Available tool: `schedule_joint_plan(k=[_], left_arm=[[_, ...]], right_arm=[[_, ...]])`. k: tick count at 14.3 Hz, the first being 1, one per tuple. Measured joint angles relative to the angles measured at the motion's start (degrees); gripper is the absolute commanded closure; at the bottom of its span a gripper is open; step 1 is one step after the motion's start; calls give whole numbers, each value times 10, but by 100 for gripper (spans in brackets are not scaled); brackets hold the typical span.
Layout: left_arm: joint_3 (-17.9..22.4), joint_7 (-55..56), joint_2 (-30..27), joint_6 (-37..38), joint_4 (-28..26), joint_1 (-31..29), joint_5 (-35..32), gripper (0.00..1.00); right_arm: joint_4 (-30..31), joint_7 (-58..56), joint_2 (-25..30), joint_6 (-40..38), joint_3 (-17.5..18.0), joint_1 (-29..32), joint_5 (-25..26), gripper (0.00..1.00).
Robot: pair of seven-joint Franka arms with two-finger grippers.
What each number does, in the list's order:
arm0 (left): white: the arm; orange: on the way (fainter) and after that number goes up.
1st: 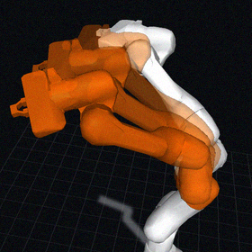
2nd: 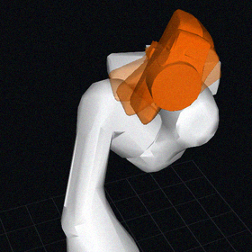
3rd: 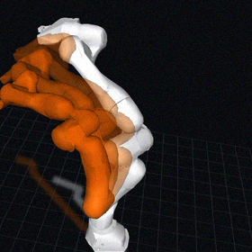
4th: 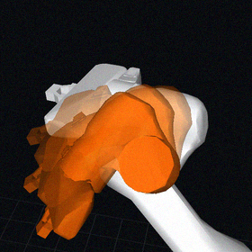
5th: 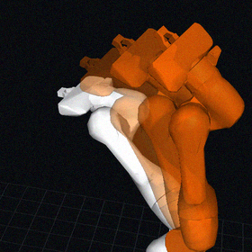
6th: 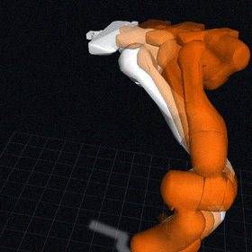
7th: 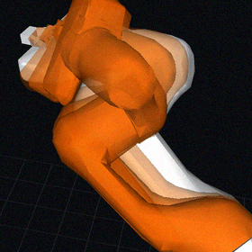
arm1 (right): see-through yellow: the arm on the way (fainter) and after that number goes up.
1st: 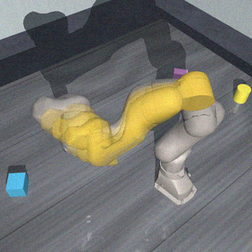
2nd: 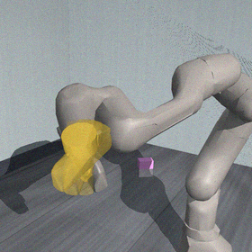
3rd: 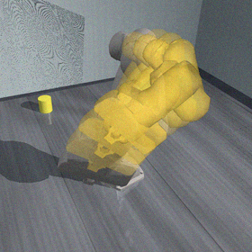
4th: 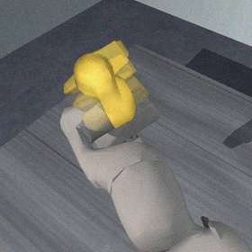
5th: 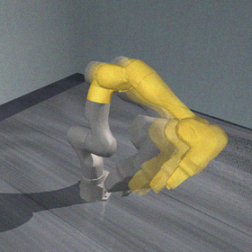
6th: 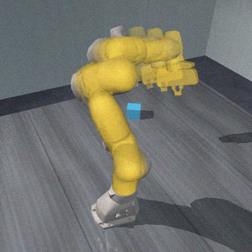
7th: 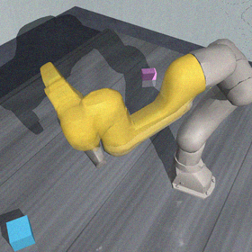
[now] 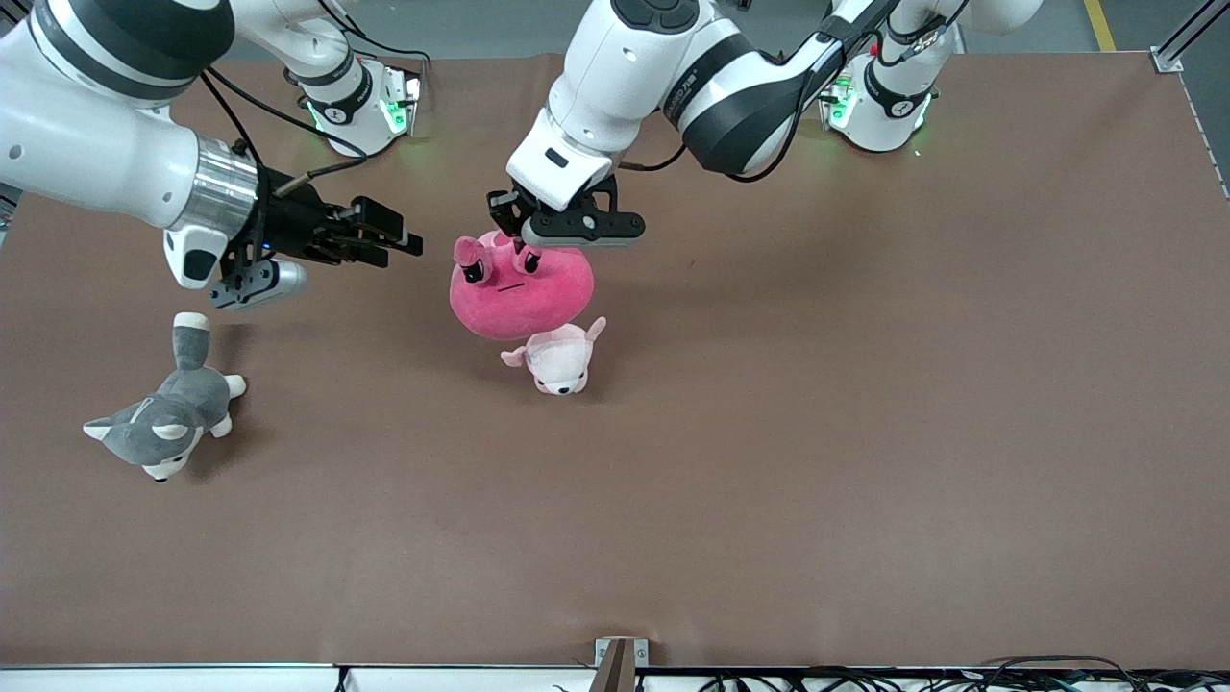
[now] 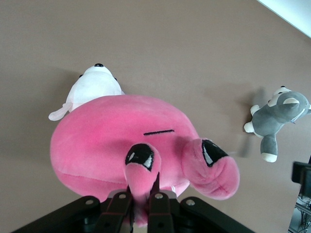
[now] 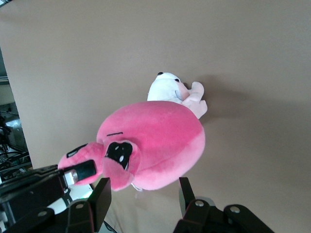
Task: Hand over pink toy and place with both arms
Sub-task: 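Grasp the pink plush with the right gripper while the left gripper holds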
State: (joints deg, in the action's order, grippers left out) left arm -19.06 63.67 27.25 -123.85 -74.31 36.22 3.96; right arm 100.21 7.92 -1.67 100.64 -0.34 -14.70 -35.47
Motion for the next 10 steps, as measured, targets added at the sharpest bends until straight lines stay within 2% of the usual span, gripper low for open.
schedule_joint_plan(k=[9,10], left_arm=[[-1,0,-2,0,4,1,0,100],[-1,0,-2,0,4,1,0,100]], right_arm=[[-2,2,-28,41,0,-59,-4,36],[-2,2,-30,41,0,-61,-4,39]])
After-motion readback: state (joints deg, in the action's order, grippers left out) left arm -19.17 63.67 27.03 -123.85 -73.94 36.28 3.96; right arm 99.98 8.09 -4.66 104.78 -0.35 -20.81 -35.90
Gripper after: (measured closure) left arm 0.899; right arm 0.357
